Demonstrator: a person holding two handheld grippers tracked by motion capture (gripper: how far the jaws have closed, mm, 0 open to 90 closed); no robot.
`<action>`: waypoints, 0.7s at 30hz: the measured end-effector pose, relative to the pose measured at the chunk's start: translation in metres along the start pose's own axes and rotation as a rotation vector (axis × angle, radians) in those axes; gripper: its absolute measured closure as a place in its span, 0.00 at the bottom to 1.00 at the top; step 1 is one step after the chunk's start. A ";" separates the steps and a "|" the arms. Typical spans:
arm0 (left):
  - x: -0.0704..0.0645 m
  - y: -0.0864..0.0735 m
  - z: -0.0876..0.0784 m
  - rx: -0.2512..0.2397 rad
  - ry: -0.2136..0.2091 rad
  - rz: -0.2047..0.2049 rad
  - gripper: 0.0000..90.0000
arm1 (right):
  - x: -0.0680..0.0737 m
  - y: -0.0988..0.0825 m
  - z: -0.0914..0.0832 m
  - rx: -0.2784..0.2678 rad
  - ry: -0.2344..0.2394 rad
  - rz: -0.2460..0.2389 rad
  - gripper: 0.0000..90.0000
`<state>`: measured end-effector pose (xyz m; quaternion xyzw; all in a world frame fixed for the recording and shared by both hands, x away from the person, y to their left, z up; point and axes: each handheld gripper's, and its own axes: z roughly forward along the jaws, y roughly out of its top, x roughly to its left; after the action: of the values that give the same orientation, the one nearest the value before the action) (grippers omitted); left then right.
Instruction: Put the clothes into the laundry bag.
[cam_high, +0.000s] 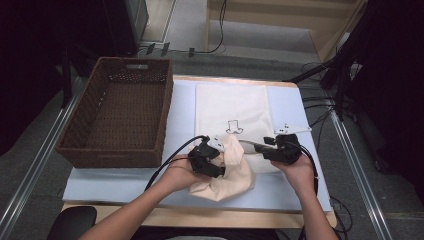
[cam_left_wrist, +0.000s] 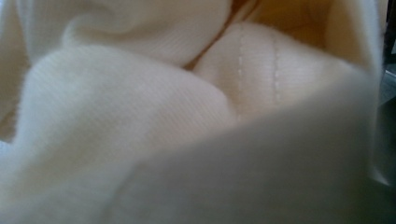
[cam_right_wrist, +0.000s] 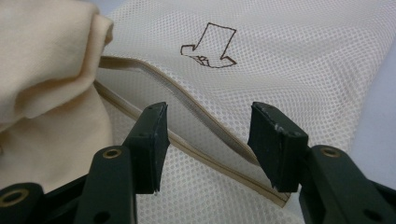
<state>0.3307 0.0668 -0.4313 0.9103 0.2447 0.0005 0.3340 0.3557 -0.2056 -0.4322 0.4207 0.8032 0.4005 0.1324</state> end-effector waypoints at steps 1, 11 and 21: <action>0.001 -0.001 0.002 -0.004 -0.002 -0.002 0.64 | 0.000 0.000 0.000 0.000 0.000 -0.002 0.53; 0.000 -0.015 0.016 -0.026 0.009 0.014 0.62 | 0.002 0.000 0.003 0.013 0.007 -0.007 0.53; 0.002 -0.022 0.021 -0.071 -0.003 -0.018 0.58 | 0.007 0.004 0.022 0.054 0.000 -0.045 0.53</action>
<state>0.3259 0.0693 -0.4617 0.8955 0.2523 0.0047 0.3666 0.3652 -0.1871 -0.4422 0.4058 0.8229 0.3758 0.1301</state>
